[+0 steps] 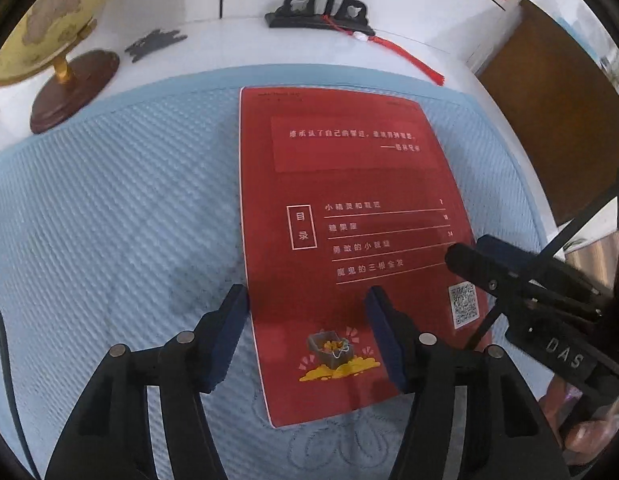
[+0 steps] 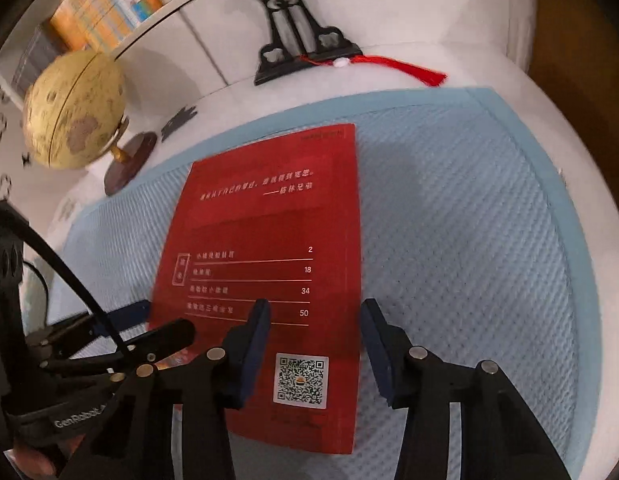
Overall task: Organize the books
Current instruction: 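Move the right gripper to the edge of the red book, then grip the red book edge with the right gripper and lift to flip, then turn the red book over cover-up and release it with the right gripper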
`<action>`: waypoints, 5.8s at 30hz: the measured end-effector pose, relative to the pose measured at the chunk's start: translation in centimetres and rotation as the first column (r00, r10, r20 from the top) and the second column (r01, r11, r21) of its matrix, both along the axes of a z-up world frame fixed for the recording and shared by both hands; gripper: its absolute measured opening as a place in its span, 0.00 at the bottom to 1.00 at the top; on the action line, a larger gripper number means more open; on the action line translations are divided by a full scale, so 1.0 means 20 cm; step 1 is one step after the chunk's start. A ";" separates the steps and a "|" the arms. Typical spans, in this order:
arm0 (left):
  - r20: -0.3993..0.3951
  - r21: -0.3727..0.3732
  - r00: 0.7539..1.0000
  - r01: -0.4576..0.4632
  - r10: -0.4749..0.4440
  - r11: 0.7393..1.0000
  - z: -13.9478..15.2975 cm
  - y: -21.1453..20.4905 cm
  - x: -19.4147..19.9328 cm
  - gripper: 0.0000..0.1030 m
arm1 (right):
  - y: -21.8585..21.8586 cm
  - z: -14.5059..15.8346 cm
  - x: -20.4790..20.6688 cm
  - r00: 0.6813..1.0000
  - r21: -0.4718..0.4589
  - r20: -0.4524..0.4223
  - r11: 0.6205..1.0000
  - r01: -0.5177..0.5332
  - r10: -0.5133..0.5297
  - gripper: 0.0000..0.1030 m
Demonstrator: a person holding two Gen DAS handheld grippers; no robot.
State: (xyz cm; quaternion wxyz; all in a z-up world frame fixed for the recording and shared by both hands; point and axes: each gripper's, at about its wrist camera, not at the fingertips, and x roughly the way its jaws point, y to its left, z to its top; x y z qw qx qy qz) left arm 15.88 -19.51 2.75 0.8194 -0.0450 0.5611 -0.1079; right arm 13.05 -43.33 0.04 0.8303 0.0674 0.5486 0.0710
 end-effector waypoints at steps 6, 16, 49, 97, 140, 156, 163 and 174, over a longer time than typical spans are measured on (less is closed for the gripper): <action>-0.033 -0.043 0.999 0.016 -0.018 0.999 0.00 -0.01 -0.11 0.58 | -0.02 0.01 -0.11 0.999 0.040 -0.038 0.999 -0.030 0.031 0.46; -0.106 -0.060 0.975 0.189 -0.195 0.980 -0.02 -0.18 -0.58 0.58 | -0.02 0.03 -0.58 0.983 0.025 -0.119 0.990 -0.138 0.140 0.65; -0.101 -0.143 0.988 0.106 -0.121 0.984 -0.05 -0.08 -0.88 0.57 | -0.23 0.03 -0.78 0.985 0.400 -0.156 0.907 0.129 -0.072 0.61; -0.033 -0.239 0.999 0.031 -0.040 0.970 0.06 0.10 -0.94 0.58 | -0.29 -0.11 -0.80 0.967 0.720 -0.255 0.669 0.184 0.008 0.62; -0.035 -0.334 0.999 -0.001 -0.012 0.943 0.09 0.44 -1.05 0.58 | 0.02 0.35 -0.76 0.990 0.760 -0.116 0.648 0.038 0.078 0.63; 0.007 -0.307 0.944 -0.311 0.329 0.900 0.24 1.09 -1.16 0.57 | 0.50 0.36 -0.75 0.960 0.731 -0.105 0.675 -0.102 0.259 0.64; -0.035 -0.122 0.892 -0.452 0.452 0.884 0.09 1.26 -1.26 0.57 | 0.54 0.16 -0.76 0.955 0.490 -0.194 0.865 -0.103 0.223 0.67; -0.060 -0.038 0.961 -0.274 0.272 0.961 -0.03 0.97 -1.10 0.57 | 0.76 -0.03 -0.78 0.939 0.133 -0.181 0.954 -0.270 0.291 0.67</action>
